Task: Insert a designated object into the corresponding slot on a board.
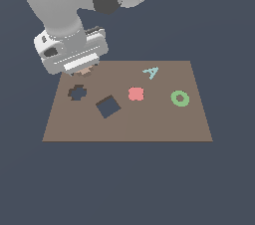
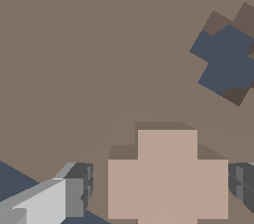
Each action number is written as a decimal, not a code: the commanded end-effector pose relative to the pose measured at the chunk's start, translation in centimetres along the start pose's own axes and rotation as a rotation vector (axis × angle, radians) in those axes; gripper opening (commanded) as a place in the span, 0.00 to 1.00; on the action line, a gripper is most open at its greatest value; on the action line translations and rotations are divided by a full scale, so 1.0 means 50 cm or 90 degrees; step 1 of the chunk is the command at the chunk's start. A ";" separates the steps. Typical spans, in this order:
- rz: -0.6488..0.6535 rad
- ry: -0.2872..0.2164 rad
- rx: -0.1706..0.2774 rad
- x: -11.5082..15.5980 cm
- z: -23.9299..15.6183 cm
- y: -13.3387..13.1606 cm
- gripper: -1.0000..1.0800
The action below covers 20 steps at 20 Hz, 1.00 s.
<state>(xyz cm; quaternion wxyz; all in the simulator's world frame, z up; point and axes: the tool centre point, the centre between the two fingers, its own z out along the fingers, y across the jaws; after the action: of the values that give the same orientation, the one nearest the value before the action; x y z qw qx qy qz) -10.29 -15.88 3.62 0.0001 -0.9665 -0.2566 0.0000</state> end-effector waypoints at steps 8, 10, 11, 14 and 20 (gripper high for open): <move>-0.001 0.000 0.000 0.000 0.013 0.000 0.00; -0.001 0.000 0.000 0.000 0.013 0.000 0.00; -0.001 0.000 0.000 0.000 0.013 0.000 0.00; 0.000 0.000 -0.001 0.000 0.011 0.001 0.00; 0.000 0.000 0.000 0.000 0.006 0.001 0.00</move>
<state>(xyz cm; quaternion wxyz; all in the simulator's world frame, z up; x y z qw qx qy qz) -10.25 -15.91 3.36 -0.0001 -0.9664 -0.2569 -0.0001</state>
